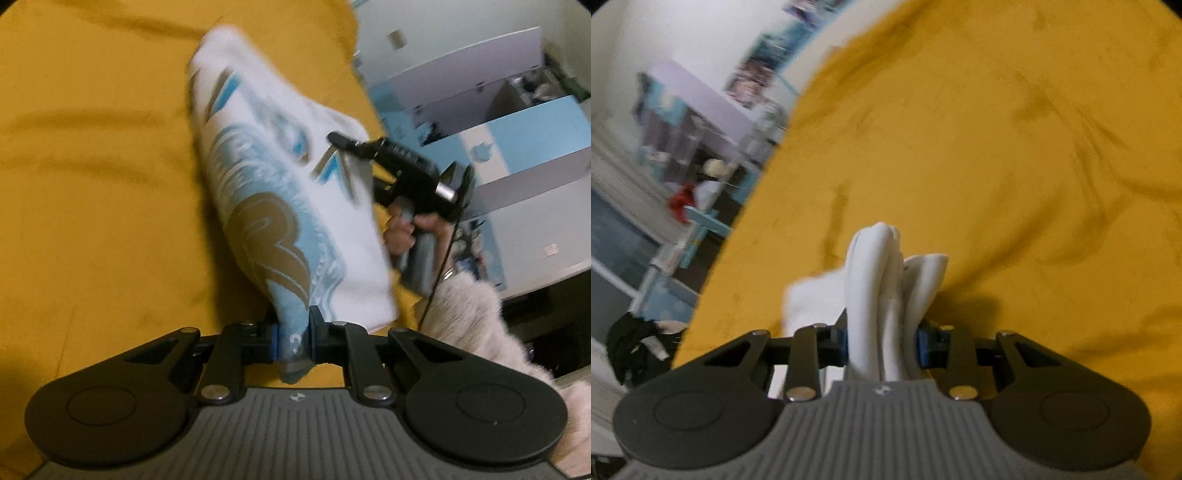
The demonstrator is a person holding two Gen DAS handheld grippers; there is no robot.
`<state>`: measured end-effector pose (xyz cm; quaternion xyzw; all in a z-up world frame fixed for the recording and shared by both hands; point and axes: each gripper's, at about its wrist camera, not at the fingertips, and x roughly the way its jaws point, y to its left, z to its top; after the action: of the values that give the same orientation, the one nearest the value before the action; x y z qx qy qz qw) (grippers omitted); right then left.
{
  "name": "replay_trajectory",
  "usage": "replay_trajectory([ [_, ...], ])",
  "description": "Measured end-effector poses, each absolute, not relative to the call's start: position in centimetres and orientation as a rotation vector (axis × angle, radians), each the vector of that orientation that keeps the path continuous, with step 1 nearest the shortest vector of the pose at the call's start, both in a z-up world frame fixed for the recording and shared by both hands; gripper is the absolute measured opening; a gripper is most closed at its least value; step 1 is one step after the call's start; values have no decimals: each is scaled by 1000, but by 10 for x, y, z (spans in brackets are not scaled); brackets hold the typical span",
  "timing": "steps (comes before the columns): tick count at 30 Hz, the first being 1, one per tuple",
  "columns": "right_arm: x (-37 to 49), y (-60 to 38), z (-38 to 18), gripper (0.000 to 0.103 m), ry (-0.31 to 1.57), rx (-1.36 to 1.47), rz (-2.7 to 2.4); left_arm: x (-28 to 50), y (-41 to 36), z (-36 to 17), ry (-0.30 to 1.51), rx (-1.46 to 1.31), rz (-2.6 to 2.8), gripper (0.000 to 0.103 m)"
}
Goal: Fold small clothes
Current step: 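Grasp the blue-print shirt with the left gripper while the right gripper grasps and lifts it, then lift the held shirt with both grippers and fold it over onto the stack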
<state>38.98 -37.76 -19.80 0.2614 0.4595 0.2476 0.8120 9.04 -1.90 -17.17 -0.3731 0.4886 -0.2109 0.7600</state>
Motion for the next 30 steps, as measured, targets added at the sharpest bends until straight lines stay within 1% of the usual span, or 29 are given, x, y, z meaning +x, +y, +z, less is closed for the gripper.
replay_trajectory([
  [2,391,-383,-219,32,1009,606,515,90,-19,-188,1098,-812,-465,16],
  [4,390,-390,-227,34,1001,681,505,90,-15,-196,1108,-862,-466,20],
  [5,390,-393,-229,37,999,708,509,92,-15,-196,1119,-852,-486,21],
  [7,388,-397,-228,43,1009,727,521,94,-13,-194,1121,-839,-491,34],
  [8,388,-401,-228,50,1020,728,542,96,-12,-195,1132,-851,-498,36],
  [9,388,-403,-227,54,1032,724,565,100,-9,-199,1144,-866,-508,41],
  [10,390,-404,-226,55,1040,716,572,102,-9,-201,1150,-878,-513,43],
  [14,400,-402,-228,64,1064,709,589,118,-14,-209,1131,-923,-508,44],
  [17,407,-394,-233,66,1079,718,598,132,-17,-218,1124,-1036,-516,44],
  [18,408,-392,-233,66,1077,715,598,137,-19,-222,1127,-1064,-527,43],
  [19,408,-391,-233,66,1073,710,596,141,-22,-222,1126,-1078,-531,38],
  [20,407,-390,-233,66,1069,706,592,143,-23,-221,1127,-1071,-531,35],
  [21,406,-390,-232,62,1065,701,580,143,-24,-218,1130,-1052,-526,30],
  [22,404,-389,-231,56,1063,689,557,142,-25,-216,1130,-1035,-518,27],
  [23,402,-388,-229,43,1063,663,534,141,-26,-213,1121,-1038,-510,26],
  [24,400,-386,-227,34,1064,644,524,140,-25,-211,1113,-1052,-500,24],
  [27,398,-385,-213,30,1042,636,522,140,-32,-202,1106,-1068,-472,21],
  [30,392,-378,-184,29,995,594,559,141,-30,-186,1081,-1084,-491,19],
])
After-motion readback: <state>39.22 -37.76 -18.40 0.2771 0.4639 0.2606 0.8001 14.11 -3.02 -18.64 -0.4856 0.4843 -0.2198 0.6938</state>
